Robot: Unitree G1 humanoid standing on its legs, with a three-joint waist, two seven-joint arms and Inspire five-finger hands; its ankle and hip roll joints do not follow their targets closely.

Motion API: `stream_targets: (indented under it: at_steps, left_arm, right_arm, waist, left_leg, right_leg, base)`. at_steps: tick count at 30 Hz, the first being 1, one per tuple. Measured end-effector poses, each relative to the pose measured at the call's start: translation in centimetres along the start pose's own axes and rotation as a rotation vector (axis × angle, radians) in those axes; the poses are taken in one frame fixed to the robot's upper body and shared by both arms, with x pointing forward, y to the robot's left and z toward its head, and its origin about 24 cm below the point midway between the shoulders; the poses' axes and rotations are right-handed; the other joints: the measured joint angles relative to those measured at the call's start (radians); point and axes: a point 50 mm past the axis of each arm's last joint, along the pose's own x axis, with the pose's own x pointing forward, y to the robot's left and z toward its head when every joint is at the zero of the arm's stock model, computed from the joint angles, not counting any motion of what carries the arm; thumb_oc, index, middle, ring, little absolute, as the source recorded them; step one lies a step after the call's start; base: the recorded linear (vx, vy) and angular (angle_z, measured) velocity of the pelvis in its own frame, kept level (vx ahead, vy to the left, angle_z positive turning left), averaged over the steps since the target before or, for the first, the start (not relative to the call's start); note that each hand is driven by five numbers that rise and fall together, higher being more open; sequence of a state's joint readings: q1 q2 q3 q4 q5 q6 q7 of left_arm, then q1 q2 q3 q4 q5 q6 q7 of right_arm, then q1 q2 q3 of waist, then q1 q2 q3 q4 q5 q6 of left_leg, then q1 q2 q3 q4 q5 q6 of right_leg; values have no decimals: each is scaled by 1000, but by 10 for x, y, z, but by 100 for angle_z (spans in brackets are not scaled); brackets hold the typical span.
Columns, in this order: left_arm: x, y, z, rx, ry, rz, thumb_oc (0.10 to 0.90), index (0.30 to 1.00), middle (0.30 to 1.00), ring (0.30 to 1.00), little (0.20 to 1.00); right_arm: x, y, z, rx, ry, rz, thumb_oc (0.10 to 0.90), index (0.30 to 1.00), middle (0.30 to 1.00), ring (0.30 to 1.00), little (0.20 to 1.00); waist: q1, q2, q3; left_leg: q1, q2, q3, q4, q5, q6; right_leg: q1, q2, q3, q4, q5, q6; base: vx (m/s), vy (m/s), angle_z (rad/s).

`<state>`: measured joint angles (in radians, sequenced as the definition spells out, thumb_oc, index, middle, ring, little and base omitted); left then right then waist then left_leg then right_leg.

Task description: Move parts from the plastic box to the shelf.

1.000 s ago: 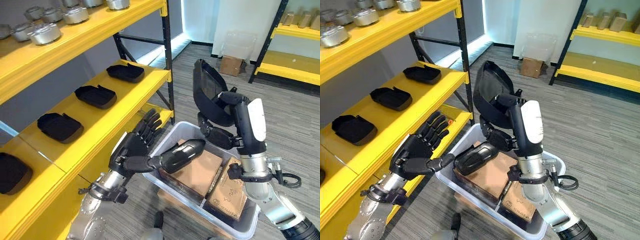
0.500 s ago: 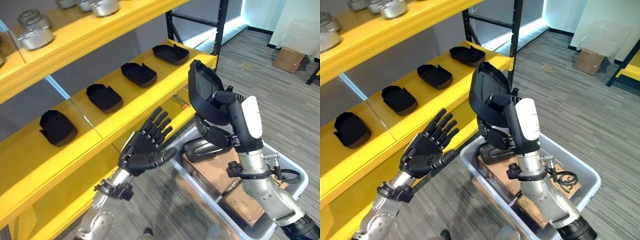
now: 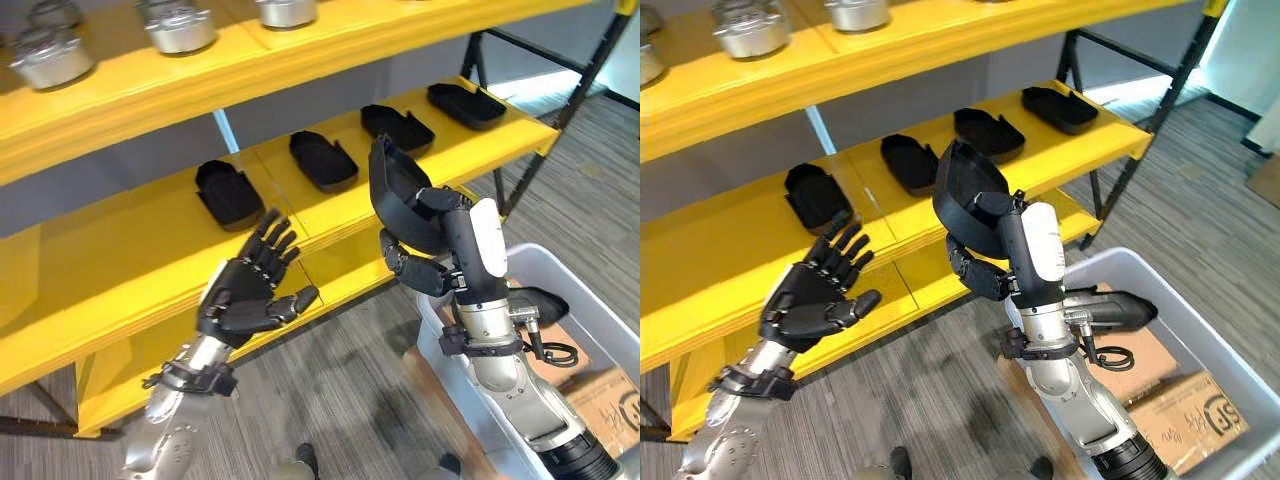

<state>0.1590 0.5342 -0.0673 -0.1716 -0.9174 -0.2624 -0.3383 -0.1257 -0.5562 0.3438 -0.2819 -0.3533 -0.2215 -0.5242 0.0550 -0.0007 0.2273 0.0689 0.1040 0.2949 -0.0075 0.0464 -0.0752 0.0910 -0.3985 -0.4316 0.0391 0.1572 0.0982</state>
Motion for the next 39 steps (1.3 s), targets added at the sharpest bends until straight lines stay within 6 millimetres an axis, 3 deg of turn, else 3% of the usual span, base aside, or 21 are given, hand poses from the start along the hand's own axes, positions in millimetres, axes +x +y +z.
stream_targets:
  at_steps: [3,4,5,8,11,13,14,15,16,18,20,22,23,24,25,26,27,29,30,32,39]
  left_arm:
    - [-9,-2,3,0,-5,11,900,1000,1000,1000,1000]
    - [-11,-3,2,-7,-5,15,900,1000,1000,1000,1000]
    - [-11,-3,2,-7,-5,15,900,1000,1000,1000,1000]
    - [-10,-7,-1,-52,-49,19,900,1000,1000,1000,1000]
    - [-7,-7,0,-43,-54,14,900,1000,1000,1000,1000]
    - [-7,-4,3,7,-24,-6,900,1000,1000,1000,1000]
    - [-7,-3,2,5,-19,-3,900,1000,1000,1000,1000]
    - [-6,-4,1,3,-19,-6,900,1000,1000,1000,1000]
    - [-5,-4,2,5,-24,-10,900,1000,1000,1000,1000]
    - [-4,-3,3,28,-26,-12,900,1000,1000,1000,1000]
    - [2,-6,4,43,-30,-35,900,1000,1000,1000,1000]
    - [13,-11,9,42,-65,-73,900,1000,1000,1000,1000]
    - [14,-13,11,43,-74,-81,900,1000,1000,1000,1000]
    - [16,-18,13,19,-96,-97,900,1000,1000,1000,1000]
    - [16,-20,11,-7,-96,-99,900,1000,1000,1000,1000]
    - [17,-26,4,-37,-70,-120,900,1000,1000,1000,1000]
    - [18,-31,0,-51,-52,-143,900,1000,1000,1000,1000]
    - [19,-37,-8,-76,-16,-167,900,1000,1000,1000,1000]
    - [18,-42,-11,-88,8,-198,900,1000,1000,1000,1000]
    - [16,-42,-9,-80,5,-209,900,1000,1000,1000,1000]
    - [16,-43,-9,-84,2,-226,900,1000,1000,1000,1000]
  right_arm:
    - [0,0,-1,-4,5,11,400,300,300,300,300]
    - [-1,0,-1,-7,8,30,400,300,300,300,300]
    - [-1,0,-1,-8,8,32,400,300,300,300,300]
    - [0,-1,-2,-15,16,31,400,300,300,300,300]
    - [5,-1,7,3,-27,49,400,300,300,300,300]
    - [3,-3,9,3,-28,41,400,300,300,300,300]
    - [2,-3,9,9,-19,36,400,300,300,300,300]
    - [0,-2,8,7,-5,39,400,300,300,300,300]
    - [-1,0,8,20,8,30,400,300,300,300,300]
    - [-2,5,11,55,17,19,400,300,300,300,300]
    - [-6,6,11,56,19,39,400,300,300,300,300]
    - [-7,3,10,15,2,62,400,300,300,300,300]
    - [-7,2,10,4,-7,65,400,300,300,300,300]
    - [-6,-1,15,-12,-38,66,400,300,300,300,300]
    - [-6,-3,17,-14,-50,65,400,300,300,300,300]
    - [-9,-5,16,-31,-58,80,400,300,300,300,300]
    - [-12,-8,13,-48,-45,84,400,300,300,300,300]
    - [-16,-11,8,-71,-21,78,400,300,300,300,300]
    - [-21,-15,4,-84,3,61,400,300,300,300,300]
    - [-20,-16,4,-98,-7,57,400,300,300,300,300]
    - [-19,-18,6,-118,-35,23,400,300,300,300,300]
  waist:
    - [18,-17,-13]
    - [31,-26,-20]
    - [31,-27,-21]
    - [67,-76,-32]
    - [94,-107,-31]
    - [94,-133,-32]
    - [82,-127,-32]
    - [81,-116,-32]
    - [85,-114,-31]
    - [90,-106,-24]
    - [77,-80,-10]
    - [61,-70,-6]
    - [59,-69,-6]
    - [56,-62,-10]
    - [51,-50,-12]
    - [5,-13,-12]
    - [-26,-7,-15]
    - [-67,1,-18]
    - [-78,25,-31]
    - [-78,29,-33]
    - [-81,29,-33]
  left_leg:
    - [-3,19,-8,-14,18,-16]
    - [-8,54,-20,-25,34,-37]
    - [-7,60,-25,-39,44,-41]
    - [-52,92,-31,-10,43,-50]
    - [-78,75,-30,20,36,-42]
    - [-141,54,-27,155,-34,-10]
    - [-197,37,-22,281,-119,23]
    - [-207,35,-18,314,-151,34]
    - [-205,28,7,322,-148,53]
    - [-191,10,68,291,-144,95]
    - [-159,-4,52,229,-132,127]
    - [-119,-44,30,107,-77,142]
    - [-110,-55,27,76,-62,145]
    - [-81,-94,10,-1,-28,137]
    - [-73,-110,-5,-23,-21,129]
    - [-61,-137,-71,-44,-3,149]
    - [-49,-165,-120,-61,1,148]
    - [-30,-210,-192,-72,5,158]
    - [-33,-216,-214,-72,2,161]
    - [-33,-228,-221,-71,11,172]
    - [-25,-233,-221,-71,10,171]
  right_leg:
    - [20,31,-27,-43,13,21]
    - [35,76,-44,-76,13,21]
    - [39,85,-45,-86,9,26]
    - [56,108,-91,-125,-7,58]
    - [56,84,-100,-125,-8,54]
    - [57,51,-120,-125,-3,47]
    - [56,10,-122,-99,32,31]
    - [47,2,-124,-88,94,-10]
    - [17,-11,-130,-78,163,-30]
    - [-60,-60,-201,-20,305,-22]
    - [-92,-34,-221,74,166,57]
    - [-89,62,-209,116,12,69]
    - [-88,88,-208,120,-15,65]
    - [-79,190,-159,111,-103,38]
    - [-79,243,-130,105,-150,15]
    - [-79,366,65,78,-218,-19]
    - [-80,416,180,52,-229,-43]
    - [-78,443,310,28,-202,-94]
    - [-56,437,370,-21,-175,-98]
    - [-33,411,368,-67,-158,-84]
    - [13,408,364,-125,-135,-82]
  base:
    - [-29,22,9]
    - [-40,110,12]
    - [-35,168,12]
    - [-31,253,30]
    - [19,365,19]
    - [-10,401,15]
    - [-107,427,8]
    - [-135,391,-11]
    - [-107,297,-35]
    - [-13,158,-51]
    - [38,121,-11]
    - [74,18,36]
    - [147,-56,50]
    - [155,-79,40]
    - [200,-89,91]
    - [178,-77,129]
    - [184,-58,150]
    - [79,-97,126]
    - [44,-149,91]
    - [34,-135,33]
    - [54,-91,4]
